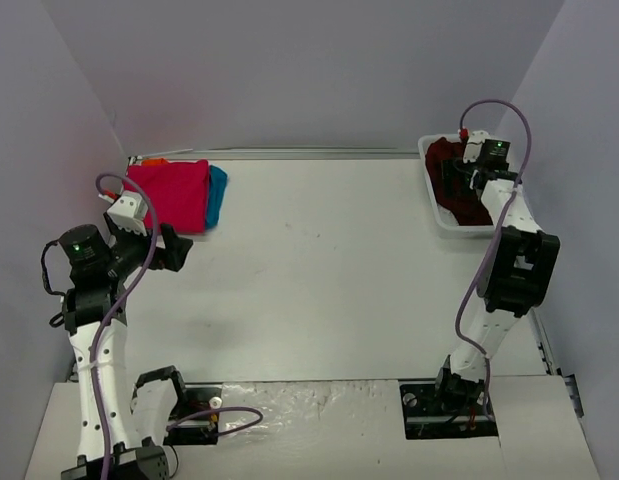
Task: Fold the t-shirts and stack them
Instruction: Grab crumpled tshirt from bin with the right arm
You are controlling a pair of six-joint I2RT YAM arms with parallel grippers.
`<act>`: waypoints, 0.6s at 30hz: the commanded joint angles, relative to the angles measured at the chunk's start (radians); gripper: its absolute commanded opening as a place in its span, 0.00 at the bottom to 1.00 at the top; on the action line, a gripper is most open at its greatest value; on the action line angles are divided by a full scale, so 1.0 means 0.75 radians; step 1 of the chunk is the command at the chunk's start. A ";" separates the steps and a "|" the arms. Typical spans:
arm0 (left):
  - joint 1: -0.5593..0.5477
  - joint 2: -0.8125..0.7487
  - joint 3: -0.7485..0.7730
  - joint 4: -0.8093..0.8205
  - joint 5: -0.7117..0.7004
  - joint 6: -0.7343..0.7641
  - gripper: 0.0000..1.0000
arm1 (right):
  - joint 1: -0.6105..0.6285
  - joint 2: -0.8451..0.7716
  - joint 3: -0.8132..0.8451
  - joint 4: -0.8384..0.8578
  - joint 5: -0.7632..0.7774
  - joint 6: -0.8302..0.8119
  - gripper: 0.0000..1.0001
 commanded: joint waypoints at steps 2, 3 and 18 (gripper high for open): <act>0.040 -0.019 0.022 -0.010 0.020 0.016 0.94 | 0.060 0.103 0.192 -0.009 0.044 0.024 0.99; 0.050 -0.011 0.022 -0.010 0.022 0.014 0.94 | 0.069 0.154 0.219 -0.009 0.048 0.016 0.99; 0.218 0.063 0.006 0.019 0.100 -0.029 0.94 | 0.132 0.737 0.881 -0.043 0.201 0.036 1.00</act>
